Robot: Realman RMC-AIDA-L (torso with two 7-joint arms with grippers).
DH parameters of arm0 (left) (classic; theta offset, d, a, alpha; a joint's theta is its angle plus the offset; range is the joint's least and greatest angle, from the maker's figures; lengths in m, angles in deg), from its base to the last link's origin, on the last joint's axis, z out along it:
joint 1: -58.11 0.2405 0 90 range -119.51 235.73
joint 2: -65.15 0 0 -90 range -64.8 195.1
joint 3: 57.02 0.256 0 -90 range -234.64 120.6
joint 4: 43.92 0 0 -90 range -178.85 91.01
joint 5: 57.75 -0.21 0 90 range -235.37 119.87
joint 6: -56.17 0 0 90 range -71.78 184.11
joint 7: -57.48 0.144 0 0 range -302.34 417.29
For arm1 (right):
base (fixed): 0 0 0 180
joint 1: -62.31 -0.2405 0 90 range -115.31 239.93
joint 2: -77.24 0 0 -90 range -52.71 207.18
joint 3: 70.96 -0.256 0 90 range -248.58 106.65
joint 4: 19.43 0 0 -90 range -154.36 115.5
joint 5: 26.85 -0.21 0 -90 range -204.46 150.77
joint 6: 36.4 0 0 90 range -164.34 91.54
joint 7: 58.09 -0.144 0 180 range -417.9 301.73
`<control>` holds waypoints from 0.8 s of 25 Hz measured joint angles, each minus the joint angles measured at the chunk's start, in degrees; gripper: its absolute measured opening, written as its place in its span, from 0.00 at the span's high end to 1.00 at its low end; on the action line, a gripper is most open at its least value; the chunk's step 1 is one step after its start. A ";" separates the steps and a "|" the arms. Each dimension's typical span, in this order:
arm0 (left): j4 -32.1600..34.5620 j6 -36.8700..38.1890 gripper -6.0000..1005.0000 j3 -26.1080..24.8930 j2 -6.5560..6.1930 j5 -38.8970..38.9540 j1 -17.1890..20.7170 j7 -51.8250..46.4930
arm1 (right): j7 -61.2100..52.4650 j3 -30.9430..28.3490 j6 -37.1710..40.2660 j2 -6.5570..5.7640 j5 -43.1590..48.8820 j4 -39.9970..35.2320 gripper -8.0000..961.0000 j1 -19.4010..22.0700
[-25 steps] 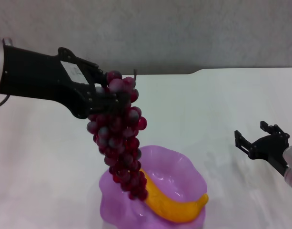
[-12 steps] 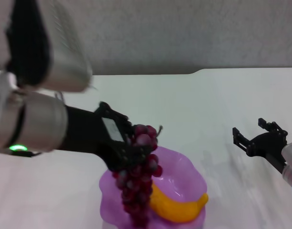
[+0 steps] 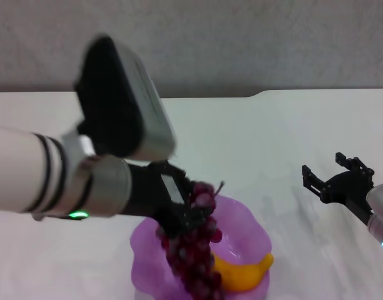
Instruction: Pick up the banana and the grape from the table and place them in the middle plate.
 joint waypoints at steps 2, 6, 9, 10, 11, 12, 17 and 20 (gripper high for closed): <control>-3.27 3.42 0.62 3.27 0.02 -4.63 -0.62 -2.33 | 0.00 0.01 0.11 0.00 -0.11 0.00 0.15 0.00; -9.00 10.47 0.63 8.90 0.02 -12.75 -1.91 -8.21 | 0.00 0.02 0.19 0.00 -0.16 0.00 0.15 0.00; -12.47 13.38 0.63 12.23 0.01 -16.48 -3.11 -11.69 | 0.00 0.02 0.19 0.00 -0.04 0.00 0.15 -0.19; -13.09 13.55 0.63 12.79 0.01 -16.80 -3.37 -12.11 | 0.00 0.02 0.19 0.01 -0.01 0.00 0.15 -0.31; -14.23 13.69 0.63 13.62 0.01 -17.13 -3.93 -12.89 | 0.00 0.02 0.14 0.02 -0.02 0.00 0.15 -0.39; -15.40 13.71 0.63 14.34 0.01 -17.28 -4.51 -13.63 | 0.00 0.02 0.05 0.04 -0.05 0.00 0.15 -0.45; -18.40 13.69 0.63 15.08 0.01 -17.39 -6.55 -17.08 | -0.02 0.02 -0.13 0.08 -0.29 0.00 0.15 -0.51; -18.57 14.36 0.63 16.00 0.01 -17.46 -6.62 -17.43 | -0.03 0.02 -0.15 0.08 -0.31 -0.03 0.15 -0.57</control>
